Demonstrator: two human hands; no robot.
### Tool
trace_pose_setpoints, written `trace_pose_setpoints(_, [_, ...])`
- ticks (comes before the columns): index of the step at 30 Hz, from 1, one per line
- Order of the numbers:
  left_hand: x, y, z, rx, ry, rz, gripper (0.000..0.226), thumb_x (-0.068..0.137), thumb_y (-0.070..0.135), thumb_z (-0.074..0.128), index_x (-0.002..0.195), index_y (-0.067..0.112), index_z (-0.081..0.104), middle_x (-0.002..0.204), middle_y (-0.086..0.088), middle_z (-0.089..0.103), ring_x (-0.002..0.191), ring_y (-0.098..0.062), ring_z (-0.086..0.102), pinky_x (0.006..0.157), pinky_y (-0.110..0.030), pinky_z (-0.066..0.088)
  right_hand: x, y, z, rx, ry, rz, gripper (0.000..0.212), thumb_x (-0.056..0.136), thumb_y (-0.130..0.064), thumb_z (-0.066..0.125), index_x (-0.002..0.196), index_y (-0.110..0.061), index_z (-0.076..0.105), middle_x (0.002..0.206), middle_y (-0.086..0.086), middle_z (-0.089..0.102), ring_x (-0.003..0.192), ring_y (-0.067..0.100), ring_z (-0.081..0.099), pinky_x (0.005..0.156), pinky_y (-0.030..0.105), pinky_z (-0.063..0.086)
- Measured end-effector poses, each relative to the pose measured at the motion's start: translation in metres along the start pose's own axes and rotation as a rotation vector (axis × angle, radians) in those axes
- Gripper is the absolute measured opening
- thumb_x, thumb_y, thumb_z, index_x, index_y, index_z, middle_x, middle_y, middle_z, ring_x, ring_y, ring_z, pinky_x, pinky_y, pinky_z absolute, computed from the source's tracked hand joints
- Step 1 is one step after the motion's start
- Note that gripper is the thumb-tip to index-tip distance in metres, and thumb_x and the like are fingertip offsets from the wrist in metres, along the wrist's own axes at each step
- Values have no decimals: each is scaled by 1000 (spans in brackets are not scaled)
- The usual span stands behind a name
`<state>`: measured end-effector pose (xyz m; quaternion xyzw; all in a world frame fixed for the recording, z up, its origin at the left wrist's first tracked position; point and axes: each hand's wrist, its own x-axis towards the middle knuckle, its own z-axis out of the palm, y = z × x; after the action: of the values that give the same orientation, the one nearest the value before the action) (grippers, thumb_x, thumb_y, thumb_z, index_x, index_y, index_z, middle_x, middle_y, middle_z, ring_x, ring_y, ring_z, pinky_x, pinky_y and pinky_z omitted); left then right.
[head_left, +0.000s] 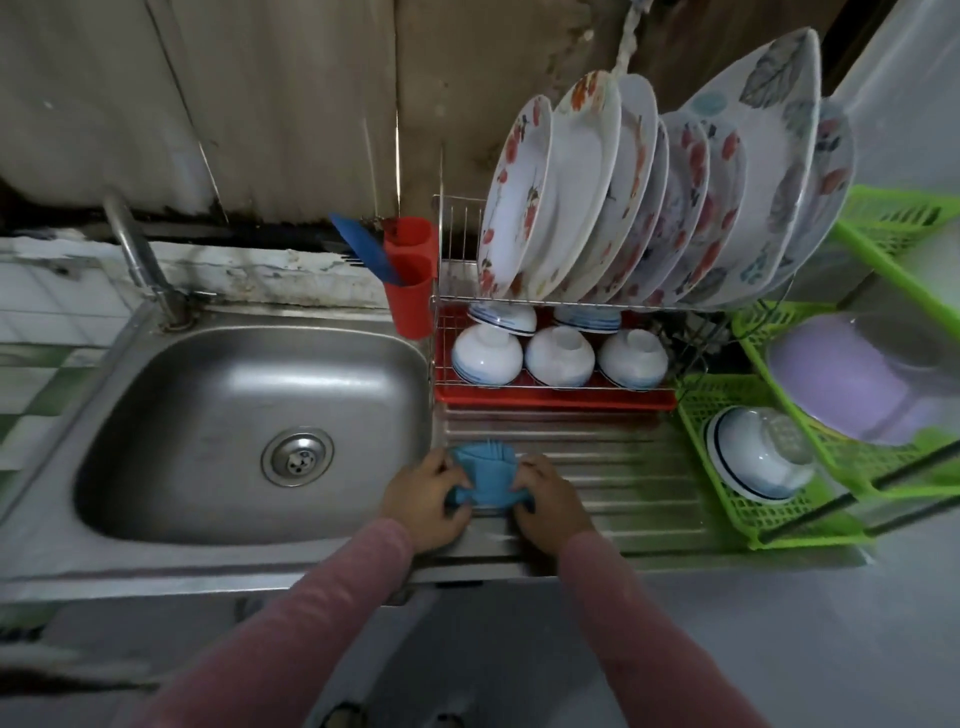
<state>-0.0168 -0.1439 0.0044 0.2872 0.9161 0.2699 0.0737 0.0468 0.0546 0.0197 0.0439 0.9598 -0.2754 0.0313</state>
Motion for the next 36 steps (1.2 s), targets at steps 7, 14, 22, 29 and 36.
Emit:
trace_pose_setpoints(7, [-6, 13, 7, -135, 194, -297, 37, 93, 44, 49, 118, 21, 65, 118, -6, 59, 94, -31, 64, 84, -40, 55, -5, 12, -4, 77, 44, 8, 28, 84, -19, 64, 111, -13, 60, 119, 4, 56, 109, 22, 52, 93, 35, 47])
trace_pose_setpoints(14, [9, 25, 4, 83, 49, -440, 51, 94, 55, 48, 138, 30, 48, 125, -1, 56, 112, -24, 56, 97, -39, 45, 6, 22, -3, -38, 52, 182, 36, 99, -30, 51, 130, -13, 59, 127, 11, 53, 120, 28, 45, 102, 38, 39])
trace_pose_setpoints(22, [3, 25, 5, -77, 87, -444, 31, 92, 39, 61, 117, 21, 63, 120, -2, 59, 106, -25, 59, 95, -37, 46, 3, 7, 8, 180, 128, 226, 7, 92, -12, 60, 91, -13, 54, 102, 7, 53, 101, 26, 45, 82, 33, 36])
trace_pose_setpoints(29, [-6, 21, 6, -304, 97, -375, 11, 98, 25, 51, 106, 21, 44, 102, -8, 66, 89, -30, 61, 76, -35, 49, -11, 0, 4, 563, 227, 190, 30, 94, 1, 57, 82, -26, 49, 87, -3, 58, 83, 8, 57, 72, 18, 45])
trace_pose_setpoints(36, [3, 21, -3, -302, 106, -402, 16, 103, 26, 42, 114, 16, 40, 98, -11, 65, 86, -33, 62, 72, -34, 43, 12, -16, 2, 623, 252, 183, 21, 100, -10, 52, 90, -27, 46, 84, -11, 55, 76, 3, 53, 71, 25, 43])
